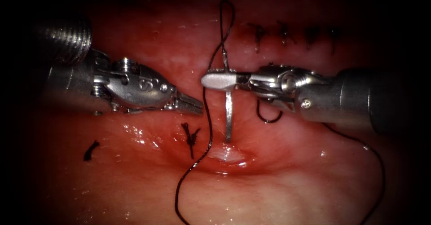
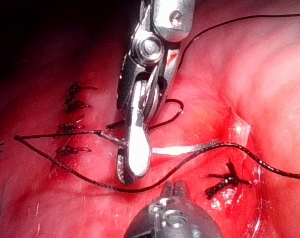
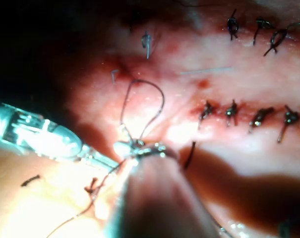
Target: Wound Closure
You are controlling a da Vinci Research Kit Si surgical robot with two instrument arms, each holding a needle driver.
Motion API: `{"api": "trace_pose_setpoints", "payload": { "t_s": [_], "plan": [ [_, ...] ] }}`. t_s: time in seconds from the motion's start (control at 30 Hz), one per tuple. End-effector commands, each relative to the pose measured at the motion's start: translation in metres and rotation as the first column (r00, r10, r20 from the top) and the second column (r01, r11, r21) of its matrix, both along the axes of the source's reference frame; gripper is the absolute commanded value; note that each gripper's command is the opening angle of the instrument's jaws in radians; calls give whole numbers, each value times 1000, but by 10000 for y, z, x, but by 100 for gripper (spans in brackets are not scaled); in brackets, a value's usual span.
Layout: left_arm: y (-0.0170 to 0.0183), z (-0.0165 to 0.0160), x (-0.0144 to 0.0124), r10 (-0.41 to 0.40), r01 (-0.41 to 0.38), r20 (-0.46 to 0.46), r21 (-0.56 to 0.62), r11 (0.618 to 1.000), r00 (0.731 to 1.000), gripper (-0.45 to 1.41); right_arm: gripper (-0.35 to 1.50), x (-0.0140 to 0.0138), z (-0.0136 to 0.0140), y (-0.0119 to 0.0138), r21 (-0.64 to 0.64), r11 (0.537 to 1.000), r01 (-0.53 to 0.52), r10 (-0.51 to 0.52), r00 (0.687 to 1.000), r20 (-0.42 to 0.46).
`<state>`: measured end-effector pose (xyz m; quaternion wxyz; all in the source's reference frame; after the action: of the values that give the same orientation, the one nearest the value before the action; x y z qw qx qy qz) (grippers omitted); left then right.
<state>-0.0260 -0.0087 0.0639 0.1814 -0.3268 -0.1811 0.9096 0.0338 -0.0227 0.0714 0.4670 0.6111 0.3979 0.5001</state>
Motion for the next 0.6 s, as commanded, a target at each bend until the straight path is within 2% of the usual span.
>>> {"api": "trace_pose_setpoints", "payload": {
  "t_s": [0.03,0.27,0.6],
  "plan": [
    [-1,5,-7,1,-1,2,-1,1000,1000,-22,-35,10,3,-6,15,1000,-1,1,1000,-10],
    [-1,5,-7,1,-1,2,-1,1000,1000,-23,-35,11,-12,-26,74,997,14,-13,1000,-15],
    [-1,5,-7,0,0,1,-1,1000,1000,-23,-35,11,-21,-24,80,996,31,-30,999,-16]
  ]
}}
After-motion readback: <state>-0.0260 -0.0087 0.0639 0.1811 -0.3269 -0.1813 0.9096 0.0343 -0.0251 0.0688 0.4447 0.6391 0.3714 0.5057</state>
